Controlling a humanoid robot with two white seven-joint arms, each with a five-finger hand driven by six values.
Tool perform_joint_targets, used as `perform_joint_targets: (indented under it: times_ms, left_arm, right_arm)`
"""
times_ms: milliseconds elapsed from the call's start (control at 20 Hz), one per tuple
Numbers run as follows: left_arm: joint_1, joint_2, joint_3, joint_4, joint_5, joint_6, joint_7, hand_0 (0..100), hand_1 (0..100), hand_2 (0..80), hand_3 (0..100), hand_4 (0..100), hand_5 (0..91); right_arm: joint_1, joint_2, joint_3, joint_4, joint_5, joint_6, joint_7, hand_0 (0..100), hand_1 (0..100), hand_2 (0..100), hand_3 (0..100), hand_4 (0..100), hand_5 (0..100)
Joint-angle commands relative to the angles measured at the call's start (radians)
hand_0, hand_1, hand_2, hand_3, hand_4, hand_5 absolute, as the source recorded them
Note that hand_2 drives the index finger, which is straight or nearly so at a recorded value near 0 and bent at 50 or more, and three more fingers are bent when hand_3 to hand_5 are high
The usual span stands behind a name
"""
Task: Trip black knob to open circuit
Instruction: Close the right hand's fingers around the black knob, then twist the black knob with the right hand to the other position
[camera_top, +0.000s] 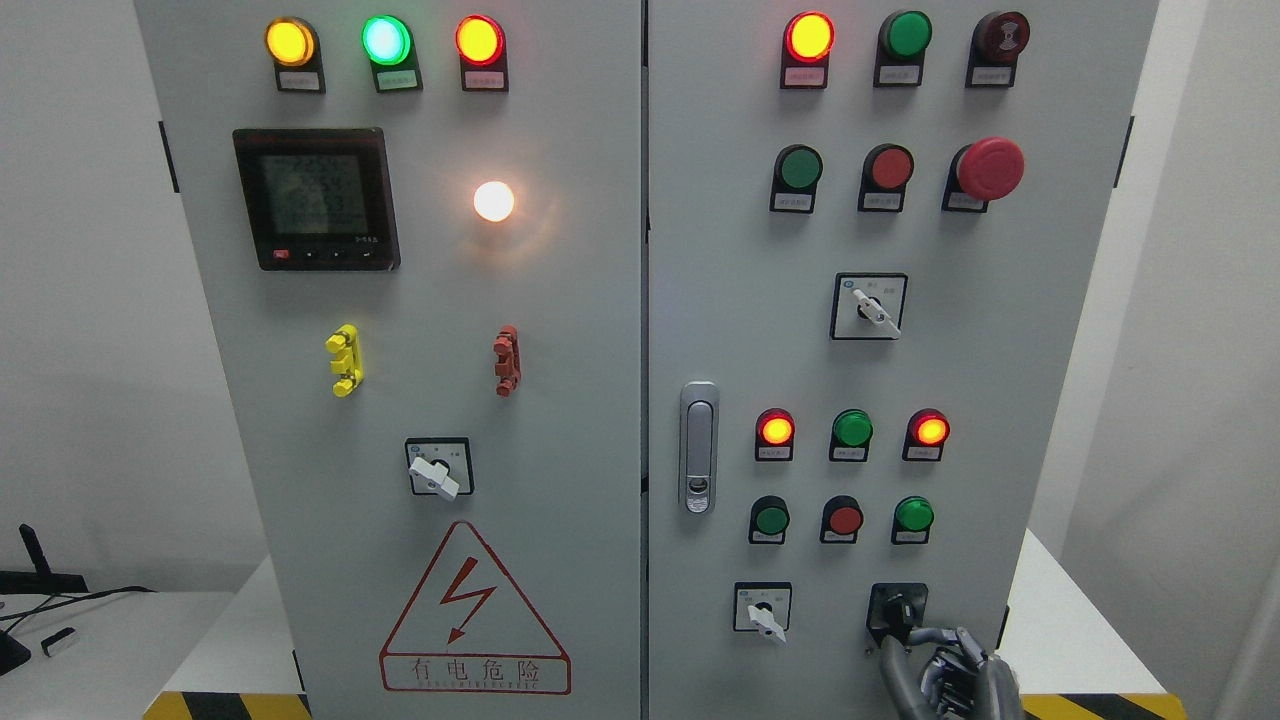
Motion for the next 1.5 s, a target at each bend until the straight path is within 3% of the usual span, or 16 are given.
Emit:
perform_joint_targets:
  times_ms: [0,1453]
  left_arm:
    - [0.000,-0.001,0.000,0.000,0.005,0.000,0.000,12,39,0.0,0,0,0.0]
    - [0.000,0.001,0.000,0.000,0.005,0.000,0.000,12,39,0.0,0,0,0.0]
  right_arm:
    - [-0.001,0.000,-0.008,0.000,0.000,-0.001,0.002,39,64,54,95,100,100]
    - [-0.015,0.002,0.014,0.010,0.000,-0.001,0.002,39,63,55,96,100,100]
